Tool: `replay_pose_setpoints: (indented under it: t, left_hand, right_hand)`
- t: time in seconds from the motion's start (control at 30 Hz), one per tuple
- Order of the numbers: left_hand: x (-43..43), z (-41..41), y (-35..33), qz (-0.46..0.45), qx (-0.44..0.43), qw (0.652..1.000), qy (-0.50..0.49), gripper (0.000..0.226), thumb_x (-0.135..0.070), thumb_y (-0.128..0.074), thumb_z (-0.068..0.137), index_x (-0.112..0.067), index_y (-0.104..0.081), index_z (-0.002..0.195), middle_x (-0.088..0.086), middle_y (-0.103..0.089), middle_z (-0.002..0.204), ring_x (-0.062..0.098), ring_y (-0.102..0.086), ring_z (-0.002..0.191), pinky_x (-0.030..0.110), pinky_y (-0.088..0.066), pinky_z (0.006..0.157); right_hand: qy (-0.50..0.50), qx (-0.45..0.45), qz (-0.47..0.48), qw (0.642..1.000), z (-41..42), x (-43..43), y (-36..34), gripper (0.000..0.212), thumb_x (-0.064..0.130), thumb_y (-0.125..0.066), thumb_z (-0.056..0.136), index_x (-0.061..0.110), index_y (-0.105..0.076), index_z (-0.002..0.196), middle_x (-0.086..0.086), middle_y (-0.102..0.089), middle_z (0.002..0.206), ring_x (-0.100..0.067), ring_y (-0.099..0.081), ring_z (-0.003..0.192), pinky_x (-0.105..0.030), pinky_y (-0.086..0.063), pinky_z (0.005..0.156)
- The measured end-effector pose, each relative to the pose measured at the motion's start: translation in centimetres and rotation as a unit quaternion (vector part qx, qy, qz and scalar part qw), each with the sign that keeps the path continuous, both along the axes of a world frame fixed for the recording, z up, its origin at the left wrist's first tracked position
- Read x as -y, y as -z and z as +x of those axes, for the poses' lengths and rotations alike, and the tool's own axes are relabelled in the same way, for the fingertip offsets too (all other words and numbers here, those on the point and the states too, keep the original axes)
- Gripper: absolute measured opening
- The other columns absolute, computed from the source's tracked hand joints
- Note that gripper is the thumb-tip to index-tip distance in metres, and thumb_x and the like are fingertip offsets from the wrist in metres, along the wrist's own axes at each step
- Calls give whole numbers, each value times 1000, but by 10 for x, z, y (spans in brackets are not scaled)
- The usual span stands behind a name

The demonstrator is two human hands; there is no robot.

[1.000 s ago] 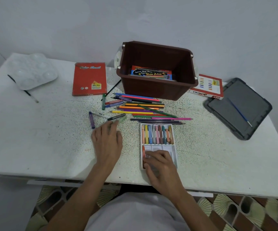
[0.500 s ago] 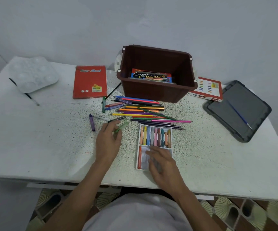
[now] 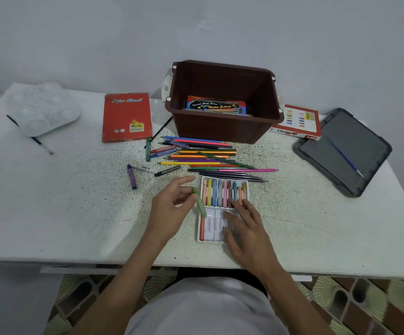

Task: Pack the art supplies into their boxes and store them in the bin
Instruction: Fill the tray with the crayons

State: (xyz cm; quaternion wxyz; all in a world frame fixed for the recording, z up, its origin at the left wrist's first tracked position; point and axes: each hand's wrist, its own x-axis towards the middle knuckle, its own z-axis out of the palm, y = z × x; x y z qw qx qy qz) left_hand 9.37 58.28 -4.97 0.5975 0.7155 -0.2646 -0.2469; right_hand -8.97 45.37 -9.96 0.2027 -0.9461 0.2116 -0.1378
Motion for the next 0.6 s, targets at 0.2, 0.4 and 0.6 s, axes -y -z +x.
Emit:
replay_pose_setpoints:
  t: [0.2,0.4,0.6]
  left_hand:
    - [0,-1,8,84,27,992,89,29,-14,-73,87,-38,-67,102,-10,-75,99,-1,-68,94,18,-52,90]
    - [1,-9,18,159,184,958,153,26,-21,-71,89,-27,-69,114,-13,-67,101,-5,-60,94,12,-43,88]
    - [-5,-18,39,157,275,940,127,44,-32,-71,87,-29,-60,129,-9,-47,124,8,-44,116,35,-35,104]
  right_hand:
    - [18,8,12,1000,1,-4,2,38,35,-49,98,20,-61,130,2,-39,155,-23,-19,150,-41,-45,106]
    - [23,35,19,999,1,-11,8,33,24,-54,97,15,-63,128,-3,-37,156,-27,-17,150,-48,-45,107]
    - [24,33,-8,999,1,-13,10,33,23,-53,98,13,-62,128,-4,-35,157,-27,-15,151,-45,-36,115]
